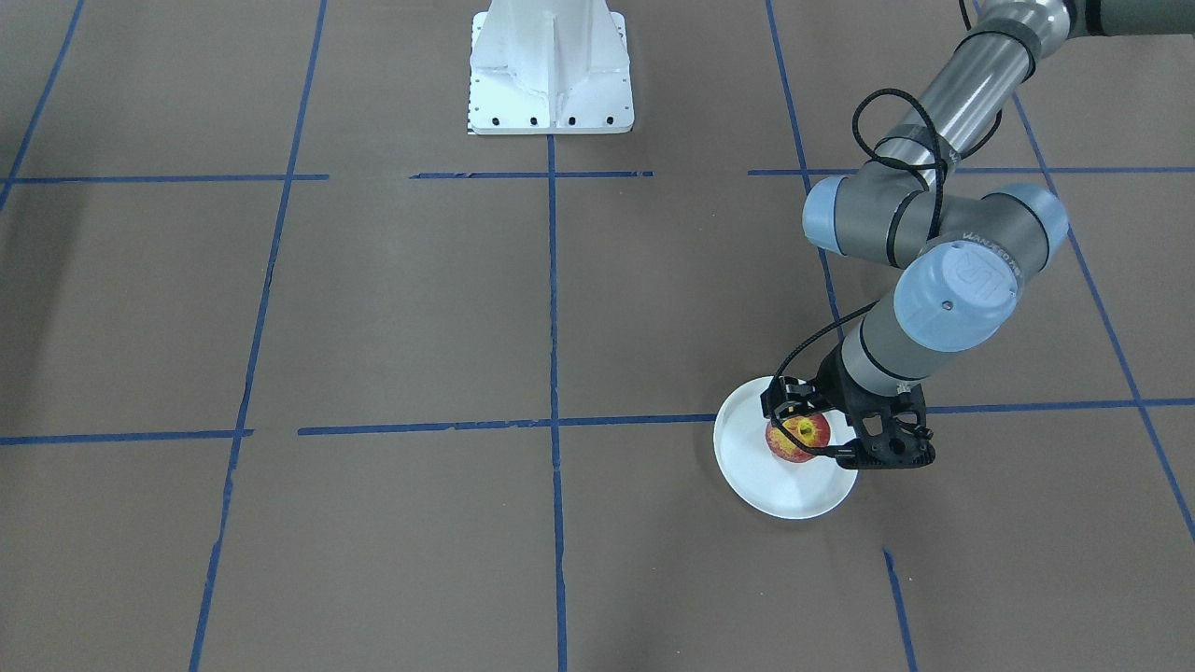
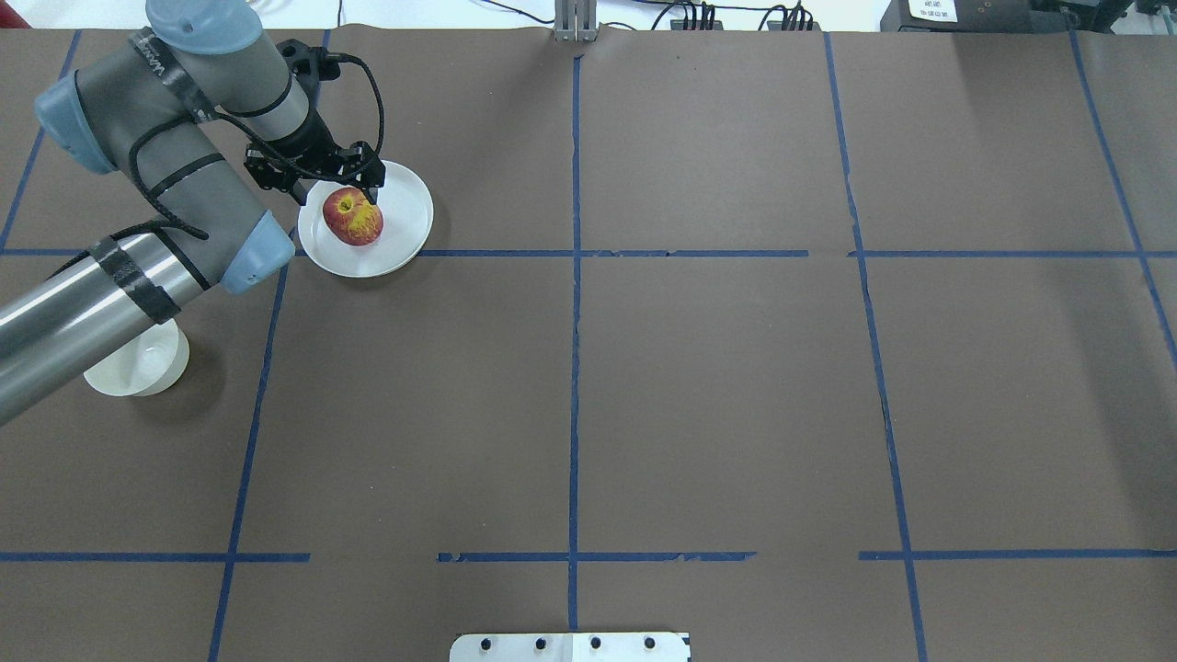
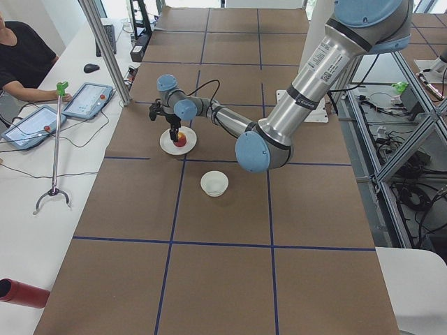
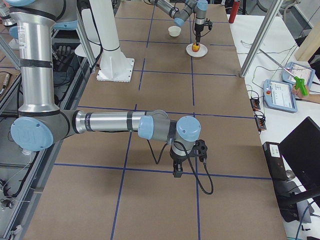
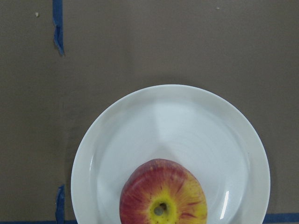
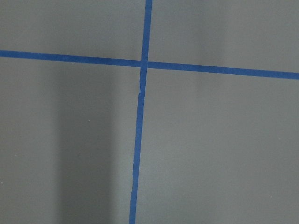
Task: Move apple from plate to bowl
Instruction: 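Lower the left gripper and close it around the apple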
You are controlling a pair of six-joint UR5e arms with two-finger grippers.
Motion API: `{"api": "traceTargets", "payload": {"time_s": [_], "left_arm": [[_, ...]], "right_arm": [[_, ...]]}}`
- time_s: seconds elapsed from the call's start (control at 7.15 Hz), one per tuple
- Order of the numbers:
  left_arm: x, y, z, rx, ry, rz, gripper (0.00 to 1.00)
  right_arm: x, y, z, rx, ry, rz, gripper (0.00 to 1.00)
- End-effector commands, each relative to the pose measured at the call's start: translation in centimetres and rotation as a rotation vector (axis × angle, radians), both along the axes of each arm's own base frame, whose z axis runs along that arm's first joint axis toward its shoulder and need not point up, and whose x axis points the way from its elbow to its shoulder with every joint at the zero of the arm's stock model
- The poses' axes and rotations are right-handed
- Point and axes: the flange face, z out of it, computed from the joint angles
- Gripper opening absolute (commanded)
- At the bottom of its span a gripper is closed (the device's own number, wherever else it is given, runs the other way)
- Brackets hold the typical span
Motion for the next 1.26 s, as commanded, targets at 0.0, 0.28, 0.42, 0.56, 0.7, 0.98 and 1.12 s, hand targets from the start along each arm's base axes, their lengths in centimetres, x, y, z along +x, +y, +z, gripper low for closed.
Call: {"api": "traceTargets", "payload": {"time_s": [0.0, 0.28, 0.42, 0.56, 0.7, 0.98, 1.12], "left_arm": [[0.4, -0.5, 0.8, 0.003, -0.003, -0.007, 1.00], [1.3, -0.4, 0.6, 0.003, 0.004, -0.005, 1.00], [1.9, -0.3, 1.0, 0.000, 0.009, -0.005, 1.00], [2.6, 0.1, 1.3, -0.003, 0.010, 0.000, 1.00], [3.0, 0.2, 1.9, -0.006, 0.008, 0.006, 1.00], [4.2, 0.8, 2.4, -0.005, 0.008, 0.021, 1.00], [4.1, 0.8, 2.5, -0.007, 0.008, 0.021, 0.91]], "right_arm": [[0.0, 0.0, 0.0, 0.000, 0.000, 0.000, 1.00], [0.0, 0.0, 0.0, 0.000, 0.000, 0.000, 1.00], [0.0, 0.0, 0.0, 0.000, 0.000, 0.000, 1.00], [0.0, -0.1, -0.1, 0.001, 0.000, 0.000, 1.00], [0.0, 0.0, 0.0, 0.000, 0.000, 0.000, 1.00], [0.0, -0.1, -0.1, 0.001, 0.000, 0.000, 1.00], [0.0, 0.0, 0.0, 0.000, 0.000, 0.000, 1.00]]}}
